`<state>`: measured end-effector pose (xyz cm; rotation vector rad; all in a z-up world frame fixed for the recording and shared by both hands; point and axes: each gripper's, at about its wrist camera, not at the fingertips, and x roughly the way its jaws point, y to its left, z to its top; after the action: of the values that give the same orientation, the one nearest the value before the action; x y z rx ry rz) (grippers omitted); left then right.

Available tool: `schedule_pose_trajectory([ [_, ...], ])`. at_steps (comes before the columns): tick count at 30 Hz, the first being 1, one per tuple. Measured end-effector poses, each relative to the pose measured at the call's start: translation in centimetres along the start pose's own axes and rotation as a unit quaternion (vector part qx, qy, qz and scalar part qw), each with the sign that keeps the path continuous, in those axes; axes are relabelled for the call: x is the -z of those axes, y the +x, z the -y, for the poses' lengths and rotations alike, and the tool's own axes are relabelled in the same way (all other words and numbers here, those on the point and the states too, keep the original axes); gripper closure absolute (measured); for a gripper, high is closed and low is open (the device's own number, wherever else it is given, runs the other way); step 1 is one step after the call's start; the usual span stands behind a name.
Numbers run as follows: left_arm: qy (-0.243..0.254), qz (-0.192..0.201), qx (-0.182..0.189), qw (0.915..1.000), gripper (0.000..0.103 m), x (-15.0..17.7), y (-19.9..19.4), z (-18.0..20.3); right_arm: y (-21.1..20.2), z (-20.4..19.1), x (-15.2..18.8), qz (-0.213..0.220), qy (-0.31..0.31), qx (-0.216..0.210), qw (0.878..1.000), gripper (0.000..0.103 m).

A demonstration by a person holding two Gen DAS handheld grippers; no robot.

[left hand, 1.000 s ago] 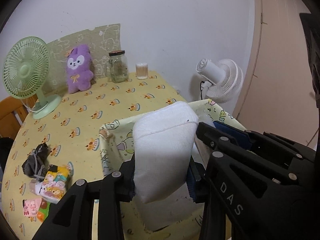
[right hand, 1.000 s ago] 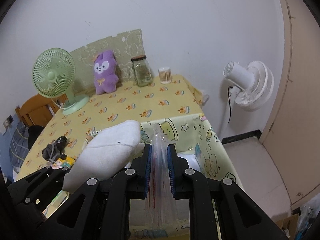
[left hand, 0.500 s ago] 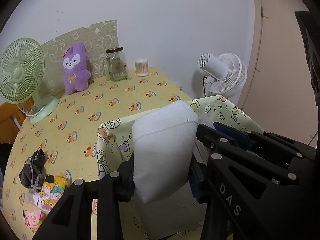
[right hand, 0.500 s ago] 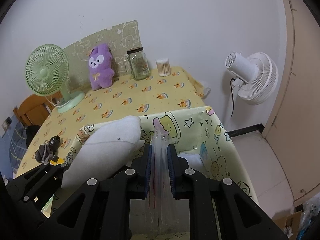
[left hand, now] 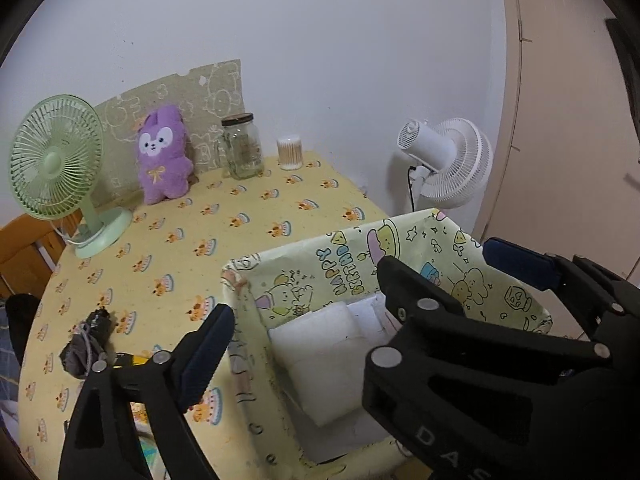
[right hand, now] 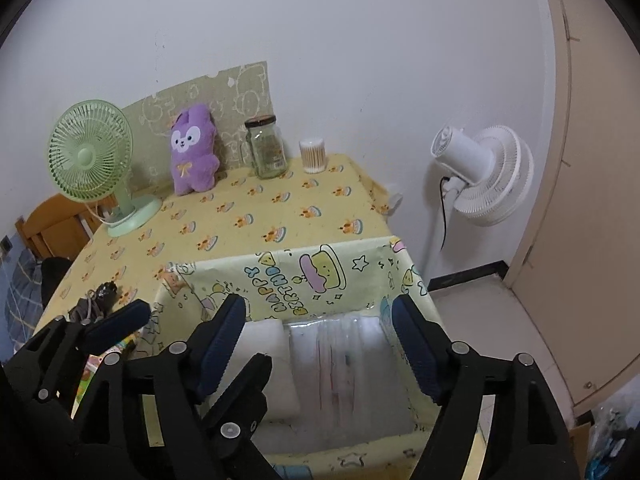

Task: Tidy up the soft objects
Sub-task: 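Lower the pad and straws into the box and open both tools, then withdraw both tools from the box back toward the remaining table items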

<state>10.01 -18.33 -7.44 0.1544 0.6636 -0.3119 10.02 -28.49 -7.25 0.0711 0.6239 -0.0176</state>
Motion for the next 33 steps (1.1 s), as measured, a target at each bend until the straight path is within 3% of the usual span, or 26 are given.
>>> schedule_pose_trajectory([
  [7, -0.002, 0.024, -0.001, 0.9997, 0.010, 0.0, -2.8, -0.4, -2.7, -1.0, -0.3, 0.024, -0.007, 0.002, 1.000, 0.017],
  [33, -0.009, 0.084, -0.002, 0.9964, 0.007, 1.0, -11.2, -4.3, -11.1, -6.7, -0.5, 0.087, -0.022, 0.008, 0.996, 0.006],
])
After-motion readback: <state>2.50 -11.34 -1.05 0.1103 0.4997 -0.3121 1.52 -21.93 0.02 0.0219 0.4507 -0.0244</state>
